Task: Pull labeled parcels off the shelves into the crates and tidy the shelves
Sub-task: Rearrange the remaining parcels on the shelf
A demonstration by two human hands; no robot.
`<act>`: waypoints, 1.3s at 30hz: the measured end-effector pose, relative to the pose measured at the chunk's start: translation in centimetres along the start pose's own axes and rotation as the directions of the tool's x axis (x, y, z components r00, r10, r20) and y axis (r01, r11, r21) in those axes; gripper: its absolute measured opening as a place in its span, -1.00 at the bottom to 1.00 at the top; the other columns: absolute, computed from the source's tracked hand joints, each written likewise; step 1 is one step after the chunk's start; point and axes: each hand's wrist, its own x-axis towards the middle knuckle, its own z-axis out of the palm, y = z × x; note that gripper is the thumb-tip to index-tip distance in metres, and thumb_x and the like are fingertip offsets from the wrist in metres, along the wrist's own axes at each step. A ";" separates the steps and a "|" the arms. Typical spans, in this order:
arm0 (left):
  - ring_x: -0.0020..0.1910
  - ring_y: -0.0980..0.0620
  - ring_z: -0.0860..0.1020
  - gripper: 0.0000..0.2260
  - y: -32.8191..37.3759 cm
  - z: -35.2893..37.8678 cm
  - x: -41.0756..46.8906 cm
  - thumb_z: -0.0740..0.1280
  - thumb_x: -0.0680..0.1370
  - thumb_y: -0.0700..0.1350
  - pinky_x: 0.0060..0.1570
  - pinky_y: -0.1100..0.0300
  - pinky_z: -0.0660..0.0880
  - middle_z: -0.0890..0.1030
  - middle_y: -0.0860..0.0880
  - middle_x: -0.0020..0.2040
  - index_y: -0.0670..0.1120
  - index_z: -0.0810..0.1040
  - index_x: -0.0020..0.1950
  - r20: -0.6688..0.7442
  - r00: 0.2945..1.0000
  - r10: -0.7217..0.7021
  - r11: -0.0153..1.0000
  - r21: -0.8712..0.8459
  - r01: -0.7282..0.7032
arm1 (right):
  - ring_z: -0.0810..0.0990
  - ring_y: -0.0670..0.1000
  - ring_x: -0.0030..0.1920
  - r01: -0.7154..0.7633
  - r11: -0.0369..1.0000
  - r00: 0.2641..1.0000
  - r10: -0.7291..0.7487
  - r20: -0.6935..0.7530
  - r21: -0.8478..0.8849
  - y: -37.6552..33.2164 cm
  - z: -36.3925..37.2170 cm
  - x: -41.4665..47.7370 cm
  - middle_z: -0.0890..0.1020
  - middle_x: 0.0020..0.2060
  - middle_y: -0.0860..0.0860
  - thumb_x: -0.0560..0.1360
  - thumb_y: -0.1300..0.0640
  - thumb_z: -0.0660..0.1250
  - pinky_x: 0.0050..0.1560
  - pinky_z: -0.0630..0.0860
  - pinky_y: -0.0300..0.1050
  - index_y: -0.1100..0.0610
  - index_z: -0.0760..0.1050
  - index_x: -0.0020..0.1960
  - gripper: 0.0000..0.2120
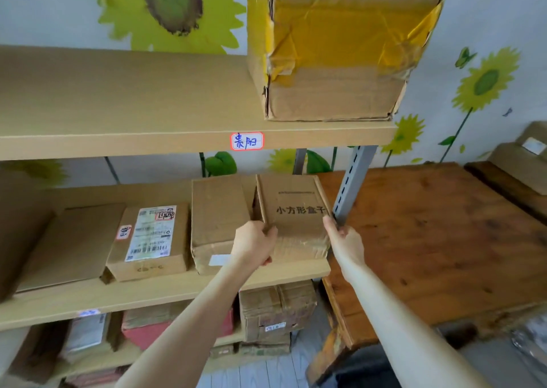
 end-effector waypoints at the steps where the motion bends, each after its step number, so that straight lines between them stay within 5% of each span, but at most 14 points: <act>1: -0.54 0.04 0.50 -0.66 0.0 0.1 -0.1 0.21 0.56 -0.08 -0.44 0.27 0.44 0.47 -0.05 -0.48 -0.13 0.36 -0.40 -0.068 0.996 0.061 0.998 0.017 -0.060 | 0.52 0.09 -0.05 -0.013 0.999 1.000 0.013 -0.004 0.033 0.0 0.0 0.2 0.58 -0.06 0.09 0.46 -0.15 0.28 -0.01 0.45 -0.03 0.16 0.46 0.01 -0.63; 4: -0.02 -0.10 0.51 -0.76 -0.5 0.1 -0.6 0.27 0.54 -0.10 -0.17 0.31 0.30 0.54 -0.12 -0.20 -0.18 0.56 -0.27 -0.279 0.930 0.240 0.968 0.001 -0.250 | 0.55 0.05 -0.07 -0.206 0.921 0.978 0.206 0.038 0.329 -0.1 0.2 0.2 0.54 -0.01 0.06 0.46 -0.08 0.32 0.03 0.53 -0.02 0.09 0.40 0.09 -0.68; 7: 0.35 -0.04 0.35 -0.79 -0.9 -0.4 -0.5 0.25 0.56 -0.16 0.05 0.46 0.22 0.49 -0.14 0.25 -0.07 0.61 0.15 -0.239 0.929 0.282 0.930 -0.168 -0.326 | 0.59 0.05 -0.11 -0.358 0.781 0.932 0.327 0.153 0.512 0.0 0.7 0.1 0.57 0.04 0.13 0.49 -0.01 0.29 -0.22 0.57 -0.10 0.15 0.40 0.18 -0.65; 10: 0.34 -0.10 0.36 -0.73 -1.0 -0.6 -0.2 0.27 0.55 -0.19 0.13 0.49 0.25 0.44 -0.17 0.29 -0.12 0.51 0.24 -0.259 0.917 0.304 0.906 -0.218 -0.362 | 0.61 0.09 -0.12 -0.398 0.709 0.915 0.352 0.196 0.582 0.9 1.2 0.0 0.60 0.05 0.21 0.52 0.06 0.22 -0.33 0.56 -0.06 0.20 0.41 0.23 -0.66; 14: 0.44 -0.11 0.24 -0.43 -0.9 -0.8 0.2 0.39 0.45 0.02 0.38 0.08 0.28 0.34 -0.11 0.37 -0.23 0.34 0.36 -0.282 0.957 0.074 0.935 -0.313 -0.165 | 0.58 0.13 -0.11 -0.424 0.626 0.903 0.344 0.256 0.654 1.9 1.3 -0.4 0.59 -0.08 0.18 0.57 0.15 0.11 -0.28 0.55 0.03 0.21 0.33 0.28 -0.69; 17: 0.08 0.08 0.54 -0.71 -0.5 -0.4 -0.2 0.36 0.47 0.09 -0.07 0.52 0.42 0.59 0.11 0.01 -0.04 0.56 0.09 -0.078 0.996 -0.051 0.865 -0.501 0.005 | 0.56 0.17 -0.08 -0.434 0.586 0.901 0.290 0.323 0.684 1.7 1.2 -0.7 0.56 0.00 0.23 0.58 0.25 0.04 -0.18 0.54 0.05 0.19 0.32 0.24 -0.75; 19: -0.19 0.20 0.54 -0.77 -0.1 0.3 -0.7 0.31 0.48 0.13 -0.33 0.52 0.40 0.59 0.20 -0.25 -0.02 0.57 -0.13 -0.052 0.999 -0.013 0.858 -0.514 -0.015 | 0.58 0.19 -0.08 -0.426 0.628 0.904 0.269 0.331 0.651 1.2 1.1 -0.8 0.57 0.00 0.25 0.57 0.32 0.05 -0.20 0.55 0.02 0.19 0.35 0.21 -0.75; 21: -0.27 0.22 0.50 -0.68 0.0 0.9 -0.9 0.28 0.46 0.22 -0.34 0.41 0.38 0.57 0.17 -0.33 -0.04 0.52 -0.19 -0.079 0.997 -0.012 0.873 -0.487 -0.028 | 0.58 0.22 -0.02 -0.453 0.652 0.889 0.285 0.357 0.608 0.9 0.7 -0.9 0.55 0.07 0.30 0.56 0.35 0.07 -0.18 0.55 0.02 0.24 0.37 0.24 -0.72; 28: 0.23 -0.08 0.47 -0.42 -0.8 3.3 -0.6 0.28 0.53 0.04 0.08 0.23 0.36 0.50 -0.06 0.23 -0.11 0.18 0.46 0.010 0.999 0.033 0.993 -0.116 -0.032 | 0.55 0.18 0.10 -0.449 0.796 0.893 0.383 0.236 0.407 2.3 -1.6 -1.1 0.53 0.18 0.24 0.58 0.23 0.13 0.13 0.48 0.03 0.20 0.38 0.26 -0.73; 32: 0.31 -0.12 0.43 -0.46 -1.9 5.4 -0.5 0.21 0.57 -0.03 0.22 0.15 0.37 0.45 -0.14 0.36 -0.11 0.12 0.51 0.111 0.993 0.029 0.998 -0.050 -0.024 | 0.51 0.03 0.06 -0.367 0.893 0.926 0.322 0.198 0.262 3.3 -2.0 -1.7 0.56 0.13 0.14 0.58 0.16 0.13 0.15 0.41 -0.07 0.10 0.44 -0.02 -0.88; 36: 0.25 -0.12 0.47 -0.51 -2.4 6.8 -0.6 0.17 0.59 -0.05 0.17 0.14 0.40 0.50 -0.13 0.31 -0.04 0.13 0.50 0.062 0.998 0.014 0.996 -0.090 -0.008 | 0.47 0.03 0.23 -0.362 0.904 0.917 0.301 0.262 0.226 3.6 -2.2 -1.4 0.52 0.21 0.11 0.60 0.13 0.10 0.23 0.36 -0.05 0.16 0.38 0.28 -0.71; 39: 0.25 -0.11 0.47 -0.52 -2.3 6.9 -0.5 0.17 0.59 -0.04 0.15 0.16 0.38 0.50 -0.11 0.31 -0.05 0.15 0.49 0.052 0.999 0.000 0.995 -0.100 0.006 | 0.46 0.06 0.27 -0.352 0.904 0.920 0.287 0.267 0.241 3.7 -2.2 -1.4 0.51 0.24 0.13 0.60 0.16 0.10 0.23 0.37 -0.05 0.18 0.38 0.29 -0.71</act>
